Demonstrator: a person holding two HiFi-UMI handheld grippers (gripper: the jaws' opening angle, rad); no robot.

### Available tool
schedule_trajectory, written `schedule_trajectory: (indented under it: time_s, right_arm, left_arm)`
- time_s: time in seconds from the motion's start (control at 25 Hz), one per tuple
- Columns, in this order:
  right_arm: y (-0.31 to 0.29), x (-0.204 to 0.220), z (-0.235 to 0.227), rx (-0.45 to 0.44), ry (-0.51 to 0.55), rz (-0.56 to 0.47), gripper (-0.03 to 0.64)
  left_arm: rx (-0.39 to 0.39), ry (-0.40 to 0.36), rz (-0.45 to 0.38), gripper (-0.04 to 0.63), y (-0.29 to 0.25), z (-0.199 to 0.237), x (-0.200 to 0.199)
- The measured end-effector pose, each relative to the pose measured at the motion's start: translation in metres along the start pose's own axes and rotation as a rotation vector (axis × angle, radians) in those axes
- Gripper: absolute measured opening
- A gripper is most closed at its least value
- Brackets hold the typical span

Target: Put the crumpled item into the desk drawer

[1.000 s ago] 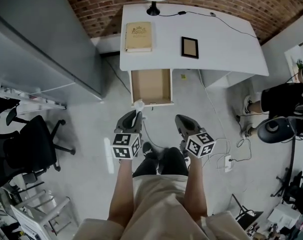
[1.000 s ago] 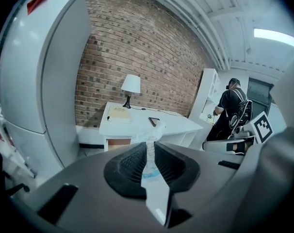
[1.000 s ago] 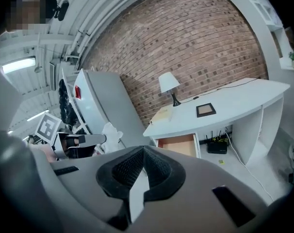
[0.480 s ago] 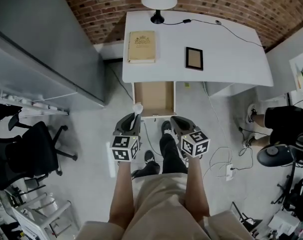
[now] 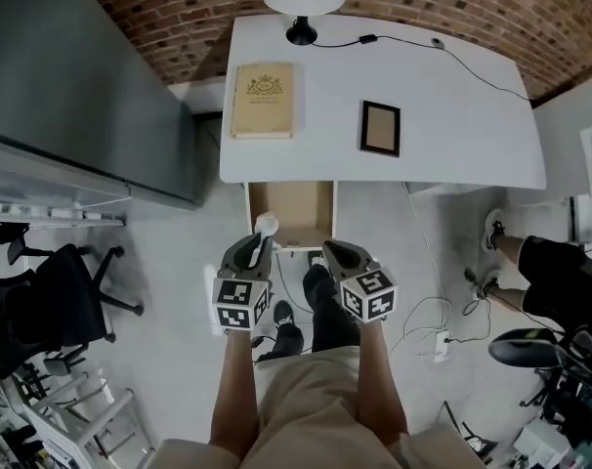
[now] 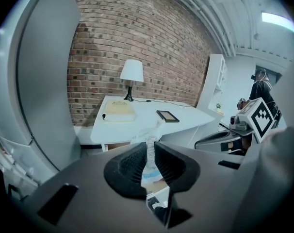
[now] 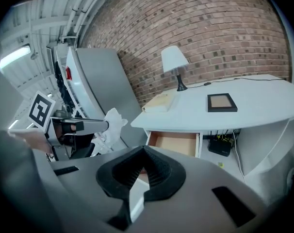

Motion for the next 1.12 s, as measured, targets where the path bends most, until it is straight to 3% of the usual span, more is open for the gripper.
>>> schedule_trajectory:
  time_s: [0.4,0.76,0.96,1.12]
  right_arm:
    - [-0.044,-0.007,-0.061,-0.029,-0.053,0.070,0.025]
    - [-0.074,-0.014,-0.082,-0.012,-0.060,0.155,0.025]
    - [-0.082,-0.005,-0.074,0.023,-0.055,0.145,0.025]
    - [-0.080,0.000,-0.077,0.121,-0.023,0.135,0.025]
  left_arm:
    - [-0.015,0.025,0.112,0.061,-0.071,0.005,0.007]
    - [-0.043,0.048,0.161,0.061,-0.091,0.014,0.010]
    - [-0.003,0.022,0.161,0.061,-0.099,0.023,0.024]
    - [0.072,-0.012,0.189,0.061,-0.097,0.024,0.037]
Point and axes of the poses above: the fingertips, and each gripper's own axes: y backward along the fingers, z to its left, x out of its underside, the point moved 7 cm from there along y, backward along the fingers, and after that the axes turned 2 degrees about -x, right-handed, at the moved point
